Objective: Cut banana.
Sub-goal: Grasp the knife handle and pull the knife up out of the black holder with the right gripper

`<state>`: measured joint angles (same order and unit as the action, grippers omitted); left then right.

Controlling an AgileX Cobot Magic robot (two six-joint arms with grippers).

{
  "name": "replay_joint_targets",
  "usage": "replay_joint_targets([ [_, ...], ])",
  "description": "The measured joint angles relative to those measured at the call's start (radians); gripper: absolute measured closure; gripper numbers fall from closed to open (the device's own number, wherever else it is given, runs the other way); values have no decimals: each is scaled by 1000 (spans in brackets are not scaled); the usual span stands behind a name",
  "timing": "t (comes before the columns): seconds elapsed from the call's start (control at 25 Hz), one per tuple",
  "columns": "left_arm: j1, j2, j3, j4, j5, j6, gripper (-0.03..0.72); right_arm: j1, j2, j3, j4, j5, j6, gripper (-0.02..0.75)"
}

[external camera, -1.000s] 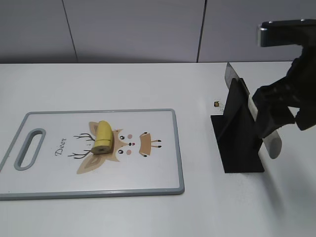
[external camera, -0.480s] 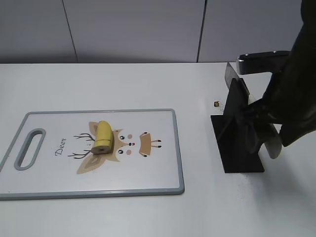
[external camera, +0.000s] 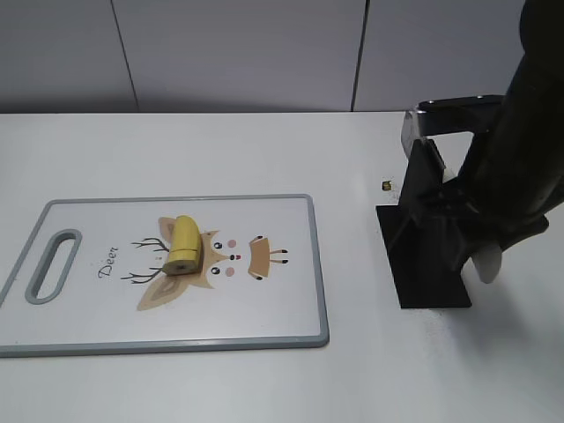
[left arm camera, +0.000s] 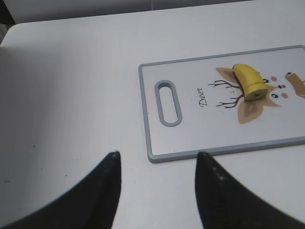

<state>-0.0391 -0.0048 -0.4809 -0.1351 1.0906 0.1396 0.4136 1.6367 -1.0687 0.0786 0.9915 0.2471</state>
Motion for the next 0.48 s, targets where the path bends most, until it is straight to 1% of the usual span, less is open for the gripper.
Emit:
replay_joint_targets([
  [0.04, 0, 0, 0, 0, 0, 0, 198, 0, 0, 0, 1, -2, 4, 528],
  [0.08, 0, 0, 0, 0, 0, 0, 198, -4, 0, 0, -3, -1, 13, 557],
  [0.48, 0, 0, 0, 0, 0, 0, 198, -7, -4, -2, -3, -2, 33, 566],
])
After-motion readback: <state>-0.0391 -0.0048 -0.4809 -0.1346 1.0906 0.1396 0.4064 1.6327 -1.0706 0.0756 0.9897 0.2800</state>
